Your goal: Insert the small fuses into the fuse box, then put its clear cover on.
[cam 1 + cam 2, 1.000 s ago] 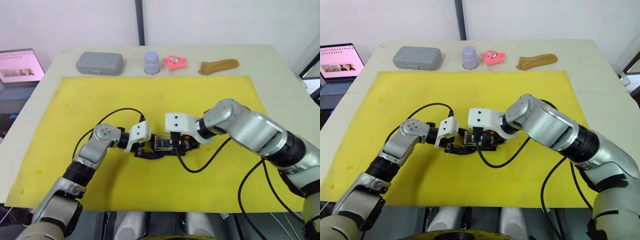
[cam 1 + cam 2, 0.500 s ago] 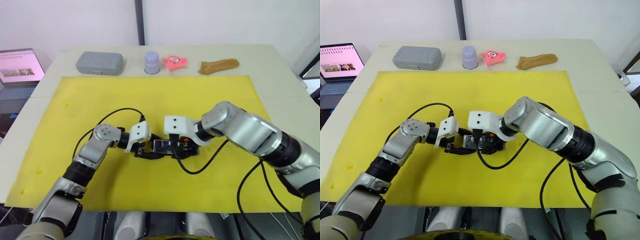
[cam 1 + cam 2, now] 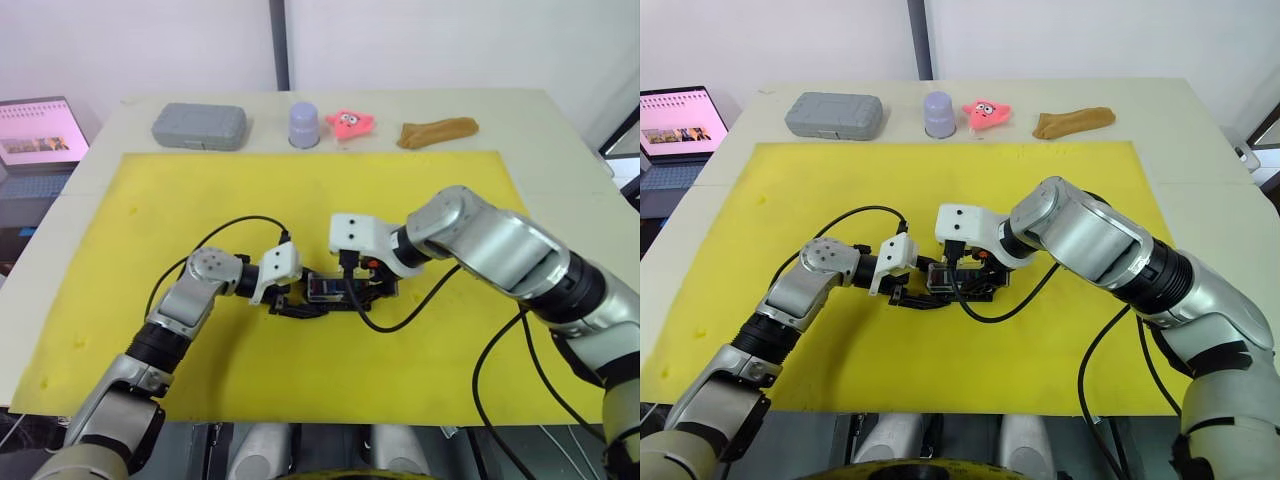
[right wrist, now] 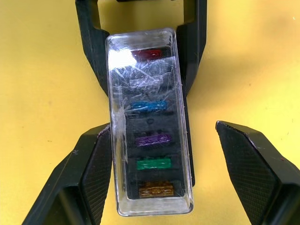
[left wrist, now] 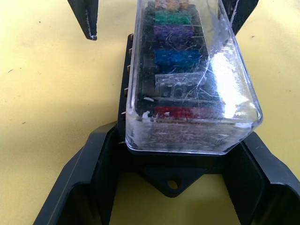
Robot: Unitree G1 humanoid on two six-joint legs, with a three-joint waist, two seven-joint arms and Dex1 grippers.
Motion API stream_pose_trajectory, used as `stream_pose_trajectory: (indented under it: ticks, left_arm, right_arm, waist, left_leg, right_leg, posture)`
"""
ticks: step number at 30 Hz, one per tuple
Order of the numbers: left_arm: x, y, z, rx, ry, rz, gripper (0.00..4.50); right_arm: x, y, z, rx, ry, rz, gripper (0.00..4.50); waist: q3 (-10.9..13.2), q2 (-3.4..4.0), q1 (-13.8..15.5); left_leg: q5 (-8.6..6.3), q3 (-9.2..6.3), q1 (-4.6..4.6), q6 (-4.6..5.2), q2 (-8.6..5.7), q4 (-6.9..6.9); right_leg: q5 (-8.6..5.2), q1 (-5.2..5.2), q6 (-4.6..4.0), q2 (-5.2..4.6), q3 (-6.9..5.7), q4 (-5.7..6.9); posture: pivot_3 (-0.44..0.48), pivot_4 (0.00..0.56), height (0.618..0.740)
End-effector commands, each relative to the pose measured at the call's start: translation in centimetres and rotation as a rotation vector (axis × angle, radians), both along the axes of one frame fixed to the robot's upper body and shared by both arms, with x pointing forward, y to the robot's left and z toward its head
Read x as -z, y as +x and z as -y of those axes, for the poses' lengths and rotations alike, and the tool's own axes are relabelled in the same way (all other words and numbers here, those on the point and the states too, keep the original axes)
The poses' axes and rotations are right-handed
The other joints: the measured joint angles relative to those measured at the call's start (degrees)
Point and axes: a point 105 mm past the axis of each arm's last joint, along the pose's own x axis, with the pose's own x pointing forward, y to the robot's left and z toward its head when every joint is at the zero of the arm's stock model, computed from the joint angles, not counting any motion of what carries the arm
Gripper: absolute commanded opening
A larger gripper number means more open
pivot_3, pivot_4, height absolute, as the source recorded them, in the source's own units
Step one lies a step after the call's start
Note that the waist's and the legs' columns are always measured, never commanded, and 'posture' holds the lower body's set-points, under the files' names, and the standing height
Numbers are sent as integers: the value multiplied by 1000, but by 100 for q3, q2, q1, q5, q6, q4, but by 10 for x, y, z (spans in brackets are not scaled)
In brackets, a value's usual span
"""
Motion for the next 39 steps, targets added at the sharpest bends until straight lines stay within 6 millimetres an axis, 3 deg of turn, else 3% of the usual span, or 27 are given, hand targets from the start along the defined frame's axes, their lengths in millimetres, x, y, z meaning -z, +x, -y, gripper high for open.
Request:
stream_pose_trajectory:
  ticks: [1, 10, 14, 17, 20, 25, 26, 36, 39]
  left_arm:
    - [1, -2, 3, 4, 5, -1, 2545]
    - [1, -1, 3, 4, 5, 0, 2545]
    - [1, -1, 3, 2, 6, -3, 2545]
    - [1, -1, 3, 0, 6, -5, 2545]
    - [2, -2, 3, 1, 6, -7, 2545]
    - [2, -2, 3, 2, 8, -10, 2545]
    - [2, -2, 3, 2, 8, -11, 2545]
    - [3, -3, 3, 11, 16, -15, 2545]
    - [3, -3, 2, 10, 17, -17, 2545]
  right_arm:
    - [-18, -1, -6, -33, 34, 46, 3611]
    - [-26, -12, -10, -65, 84, -9, 3611]
    - [-45, -21, -10, -150, 178, 21, 3611]
    - [-54, -16, -6, -159, 251, 83, 3611]
    - [-58, -10, 0, -136, 356, 115, 2785]
    - [-50, -18, 4, -159, 450, 117, 200]
    - [-46, -19, 5, -157, 458, 118, 37]
    - [-32, -11, 1, -85, 531, 102, 37]
    - [-9, -13, 4, -64, 492, 16, 37]
  waist:
    - [0, 0, 0]
    - [0, 0, 1]
    - [0, 0, 5]
    - [0, 0, 5]
    - [-1, -1, 6]
    - [0, -1, 6]
    - [-1, -1, 6]
    - [0, -1, 2]
    - [0, -1, 4]
  left_leg:
    - [0, 0, 0, 0, 0, 0]
    - [0, 0, 0, 0, 0, 0]
    - [0, 0, 0, 0, 0, 0]
    - [0, 0, 1, 0, -1, 0]
    - [0, -1, 1, 0, -1, 0]
    - [0, 0, 2, 0, 1, 0]
    - [0, -1, 2, 0, 1, 0]
    - [0, -1, 2, 0, 0, 0]
    - [0, -1, 3, 0, 1, 0]
  right_leg:
    - [0, 0, 0, 0, 0, 0]
    - [0, 0, 0, 0, 0, 0]
    - [0, 1, 0, 0, 0, 0]
    - [0, 2, 0, 0, -1, -1]
    - [0, 4, 0, 0, -1, -2]
    - [0, 3, 1, 0, -1, 0]
    - [1, 5, 1, 0, -1, -1]
    - [1, 5, 1, 0, -1, -2]
    - [0, 6, 1, 0, -1, -1]
  posture:
    - [0, 150, 740]
    - [0, 150, 740]
    - [0, 150, 740]
    - [0, 150, 740]
    - [0, 150, 740]
    - [0, 150, 740]
    - [0, 150, 740]
    - [0, 150, 740]
    - [0, 150, 740]
